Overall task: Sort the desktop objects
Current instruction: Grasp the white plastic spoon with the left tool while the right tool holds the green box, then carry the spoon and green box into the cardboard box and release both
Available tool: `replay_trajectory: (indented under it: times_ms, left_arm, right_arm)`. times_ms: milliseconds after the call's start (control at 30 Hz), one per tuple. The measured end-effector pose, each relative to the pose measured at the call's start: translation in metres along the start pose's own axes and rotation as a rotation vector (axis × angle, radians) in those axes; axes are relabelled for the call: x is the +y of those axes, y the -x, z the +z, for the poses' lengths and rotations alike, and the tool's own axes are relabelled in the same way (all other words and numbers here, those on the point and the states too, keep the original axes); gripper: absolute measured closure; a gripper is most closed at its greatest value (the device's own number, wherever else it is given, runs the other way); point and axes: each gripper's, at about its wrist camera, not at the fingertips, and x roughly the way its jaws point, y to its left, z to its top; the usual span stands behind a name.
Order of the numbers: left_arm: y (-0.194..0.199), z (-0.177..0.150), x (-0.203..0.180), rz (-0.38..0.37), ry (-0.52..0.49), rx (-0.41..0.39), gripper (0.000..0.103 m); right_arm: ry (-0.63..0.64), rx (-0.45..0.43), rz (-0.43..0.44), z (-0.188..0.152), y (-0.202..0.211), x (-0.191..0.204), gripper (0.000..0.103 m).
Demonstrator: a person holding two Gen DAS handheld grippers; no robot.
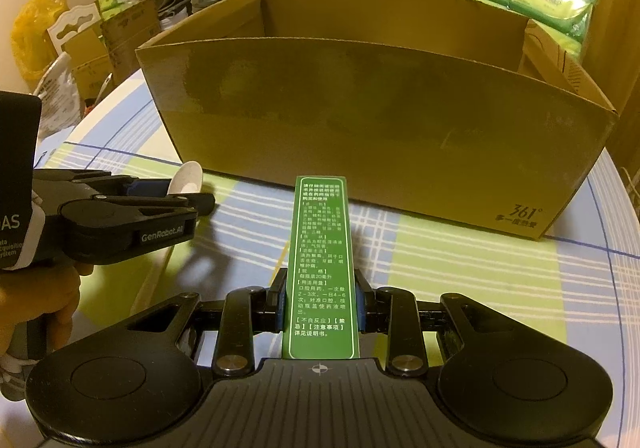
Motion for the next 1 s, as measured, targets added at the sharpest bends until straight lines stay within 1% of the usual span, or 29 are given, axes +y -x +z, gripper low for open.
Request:
replay_trajectory:
  times_ms: [133, 233, 433, 567, 633, 767, 900, 1000]
  left_arm:
    - [0.001, -0.001, -0.001, -0.004, 0.004, -0.001, 0.075]
    - [0.004, 0.000, 0.000, -0.014, 0.017, 0.015, 0.075]
    - [0.024, -0.005, -0.002, -0.071, 0.008, 0.049, 0.075]
    - [0.037, -0.013, -0.005, -0.129, 0.000, 0.080, 0.075]
    - [0.040, -0.019, -0.010, -0.151, -0.021, 0.095, 0.075]
    - [0.045, -0.029, -0.022, -0.118, -0.073, 0.078, 0.075]
    - [0.043, -0.030, -0.024, -0.086, -0.065, 0.059, 0.074]
    - [0.041, -0.031, -0.024, -0.066, -0.053, 0.049, 0.071]
  right_arm:
    - [-0.008, -0.001, 0.000, 0.000, 0.001, -0.002, 0.075]
    - [-0.019, -0.002, -0.003, 0.000, 0.002, -0.006, 0.075]
    - [-0.045, -0.004, 0.002, -0.003, 0.009, -0.011, 0.075]
    - [-0.047, -0.002, 0.006, -0.005, 0.013, -0.010, 0.075]
    - [-0.055, -0.003, 0.006, -0.006, 0.013, -0.012, 0.075]
    - [-0.061, -0.004, 0.007, -0.006, 0.013, -0.012, 0.075]
    - [-0.063, -0.004, 0.008, -0.006, 0.013, -0.012, 0.075]
    - [-0.066, -0.005, 0.008, -0.006, 0.013, -0.012, 0.075]
